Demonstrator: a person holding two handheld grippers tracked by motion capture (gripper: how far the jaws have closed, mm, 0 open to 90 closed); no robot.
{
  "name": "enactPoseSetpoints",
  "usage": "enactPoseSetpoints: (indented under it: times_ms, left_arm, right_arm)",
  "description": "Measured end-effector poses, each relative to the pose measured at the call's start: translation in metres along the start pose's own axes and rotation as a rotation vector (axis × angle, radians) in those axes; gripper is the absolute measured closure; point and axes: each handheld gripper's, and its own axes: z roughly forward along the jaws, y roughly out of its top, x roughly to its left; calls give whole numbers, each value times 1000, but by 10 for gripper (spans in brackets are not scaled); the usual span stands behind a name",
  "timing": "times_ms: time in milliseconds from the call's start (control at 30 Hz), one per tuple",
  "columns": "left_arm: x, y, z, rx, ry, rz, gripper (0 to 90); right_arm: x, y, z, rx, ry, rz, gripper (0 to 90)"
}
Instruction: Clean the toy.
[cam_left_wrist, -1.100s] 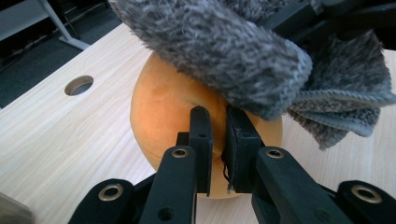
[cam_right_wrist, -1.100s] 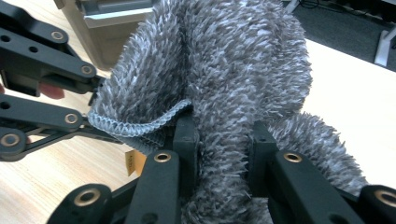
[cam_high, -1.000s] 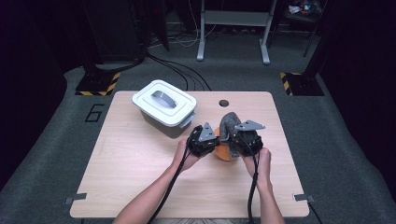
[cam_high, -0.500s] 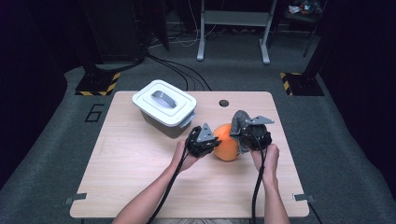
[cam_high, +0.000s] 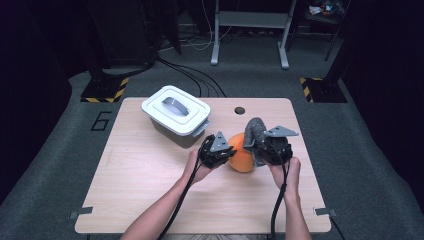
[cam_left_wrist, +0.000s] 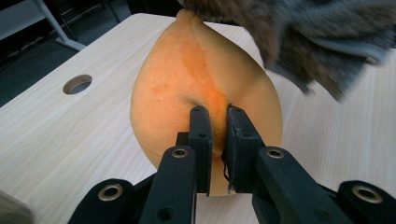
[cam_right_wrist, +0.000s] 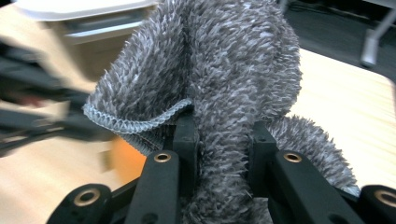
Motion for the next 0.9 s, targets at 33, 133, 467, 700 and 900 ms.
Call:
enactPoseSetpoints:
  times_ms: [33, 133, 467, 700, 900]
  left_arm:
    - [0, 0, 0, 1, 1, 1, 822]
    - [0, 0, 0, 0, 1, 5, 821]
    - [-2, 1, 0, 1, -4, 16, 822]
    - [-4, 1, -1, -1, -6, 24, 822]
    - [-4, 1, -1, -2, -4, 31, 822]
  right_arm:
    - [6, 1, 0, -1, 16, -16, 708]
    - [23, 0, 6, 24, 59, -59, 706]
    - [26, -3, 17, 56, 30, -74, 706]
    - [8, -4, 19, 62, 3, -24, 707]
    - [-18, -10, 28, 85, -51, 45, 707]
